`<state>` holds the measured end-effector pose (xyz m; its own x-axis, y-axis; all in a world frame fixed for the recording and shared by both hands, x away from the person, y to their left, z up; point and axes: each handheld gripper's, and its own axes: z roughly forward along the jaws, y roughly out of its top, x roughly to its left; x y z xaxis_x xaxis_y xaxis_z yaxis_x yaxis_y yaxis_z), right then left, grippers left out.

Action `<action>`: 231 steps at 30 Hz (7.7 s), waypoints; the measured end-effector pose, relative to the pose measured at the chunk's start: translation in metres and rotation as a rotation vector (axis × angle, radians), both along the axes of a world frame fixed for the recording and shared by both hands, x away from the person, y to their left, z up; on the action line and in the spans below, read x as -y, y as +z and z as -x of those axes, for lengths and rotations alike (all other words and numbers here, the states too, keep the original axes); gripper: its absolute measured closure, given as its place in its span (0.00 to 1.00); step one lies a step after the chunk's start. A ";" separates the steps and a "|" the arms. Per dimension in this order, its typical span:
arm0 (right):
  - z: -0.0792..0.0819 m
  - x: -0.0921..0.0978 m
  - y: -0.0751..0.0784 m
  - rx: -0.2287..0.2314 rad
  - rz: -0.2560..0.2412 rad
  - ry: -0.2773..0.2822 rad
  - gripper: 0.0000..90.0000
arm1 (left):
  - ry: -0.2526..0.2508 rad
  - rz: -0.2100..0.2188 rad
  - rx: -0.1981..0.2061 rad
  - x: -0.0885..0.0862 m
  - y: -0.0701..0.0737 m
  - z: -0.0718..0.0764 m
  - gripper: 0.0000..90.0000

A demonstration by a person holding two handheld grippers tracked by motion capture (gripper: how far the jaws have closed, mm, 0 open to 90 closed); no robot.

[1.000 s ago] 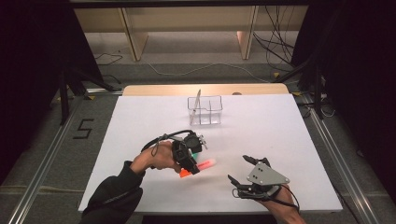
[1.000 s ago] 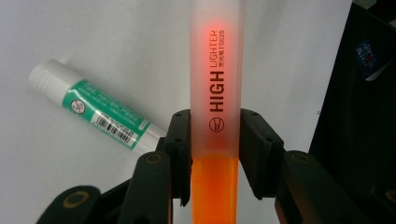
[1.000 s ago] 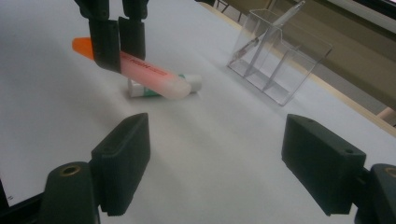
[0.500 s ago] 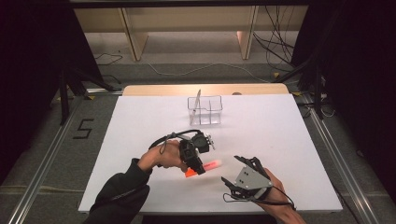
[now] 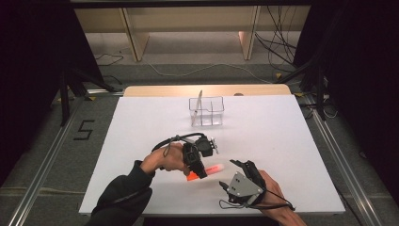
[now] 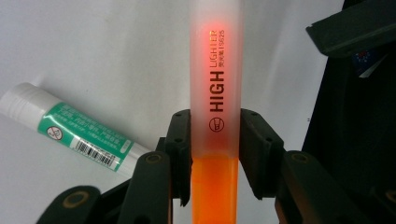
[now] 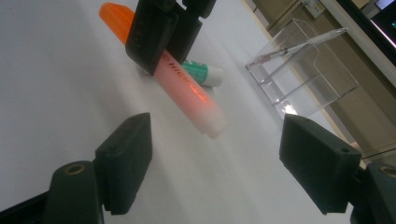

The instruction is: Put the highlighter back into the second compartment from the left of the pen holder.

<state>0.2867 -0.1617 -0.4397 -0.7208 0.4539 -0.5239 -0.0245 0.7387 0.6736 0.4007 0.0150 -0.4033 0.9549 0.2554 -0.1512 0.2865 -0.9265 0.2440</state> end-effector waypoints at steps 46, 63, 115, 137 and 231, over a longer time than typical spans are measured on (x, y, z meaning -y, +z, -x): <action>0.011 -0.031 -0.024 0.262 0.305 0.061 0.56 | -0.017 0.007 -0.080 0.020 0.004 -0.001 0.73; 0.012 -0.035 -0.027 0.296 0.351 0.080 0.65 | -0.015 0.005 -0.095 0.023 0.003 0.000 0.73; 0.015 -0.032 -0.038 0.346 0.464 0.139 0.85 | 0.009 0.024 -0.125 0.017 0.010 0.001 0.54; -0.001 -0.010 -0.032 0.293 0.386 0.054 0.85 | 0.258 0.302 0.060 -0.059 0.027 0.011 0.31; -0.234 -0.034 0.040 -0.268 -0.643 -0.373 0.85 | 0.611 0.710 0.494 -0.149 -0.018 0.061 0.17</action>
<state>0.5207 -0.1277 -0.3998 -0.5260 0.8453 0.0936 0.3717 0.1294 0.9193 0.3394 0.1640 -0.4209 0.6903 0.7186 -0.0842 0.3770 -0.2579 0.8896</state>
